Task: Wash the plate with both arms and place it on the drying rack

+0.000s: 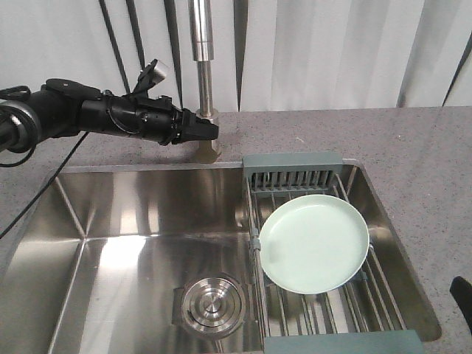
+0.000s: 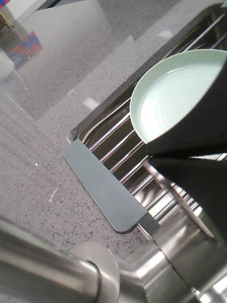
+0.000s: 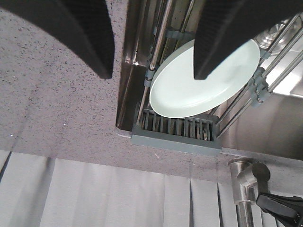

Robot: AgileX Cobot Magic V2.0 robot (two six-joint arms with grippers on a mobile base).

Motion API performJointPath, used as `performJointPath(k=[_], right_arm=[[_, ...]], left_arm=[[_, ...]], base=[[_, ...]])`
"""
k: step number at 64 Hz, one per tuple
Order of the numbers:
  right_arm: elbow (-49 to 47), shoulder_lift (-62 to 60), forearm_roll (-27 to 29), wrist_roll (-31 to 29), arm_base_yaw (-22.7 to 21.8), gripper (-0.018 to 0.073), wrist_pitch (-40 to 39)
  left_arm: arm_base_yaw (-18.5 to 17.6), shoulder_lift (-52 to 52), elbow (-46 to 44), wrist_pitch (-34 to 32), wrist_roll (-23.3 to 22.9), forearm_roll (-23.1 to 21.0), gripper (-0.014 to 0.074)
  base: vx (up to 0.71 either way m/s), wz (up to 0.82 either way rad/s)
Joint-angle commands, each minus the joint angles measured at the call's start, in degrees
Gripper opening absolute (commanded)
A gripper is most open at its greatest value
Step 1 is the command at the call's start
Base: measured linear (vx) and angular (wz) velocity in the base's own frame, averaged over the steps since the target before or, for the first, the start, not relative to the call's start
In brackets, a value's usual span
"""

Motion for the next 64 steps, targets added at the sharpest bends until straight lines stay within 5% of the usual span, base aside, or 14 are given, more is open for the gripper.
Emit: performJointPath(k=[1, 16, 29, 49, 55, 64], right_arm=[[-1.58, 0.49, 0.03, -0.12, -0.18, 0.0382, -4.05], [-1.58, 0.49, 0.03, -0.12, -0.18, 0.0382, -4.05], [-1.58, 0.49, 0.03, -0.12, -0.18, 0.0382, -4.05], [-1.58, 0.49, 0.03, -0.12, -0.18, 0.0382, -4.05], [-1.58, 0.49, 0.03, -0.12, -0.18, 0.0382, -4.05], [-1.58, 0.49, 0.03, -0.12, -0.18, 0.0382, -4.05]], left_arm=[[0.48, -4.03, -2.0, 0.83, -0.18, -4.26, -0.0006], [0.63, -8.18, -2.0, 5.83, -0.3, 2.52, -0.0006], [0.63, -16.28, -2.0, 3.19, -7.79, 24.46, -0.0006], [0.63, -27.69, -2.0, -0.58, -31.1, 58.37, -0.0006], [0.63, -30.72, -1.17, -0.89, -37.72, 66.12, -0.0006], [0.63, -36.7, 5.57, -5.38, -41.8, 72.58, -0.0006]], base=[[0.0, 0.0], [0.0, 0.0], [0.0, 0.0], [0.0, 0.0], [0.0, 0.0], [0.0, 0.0]])
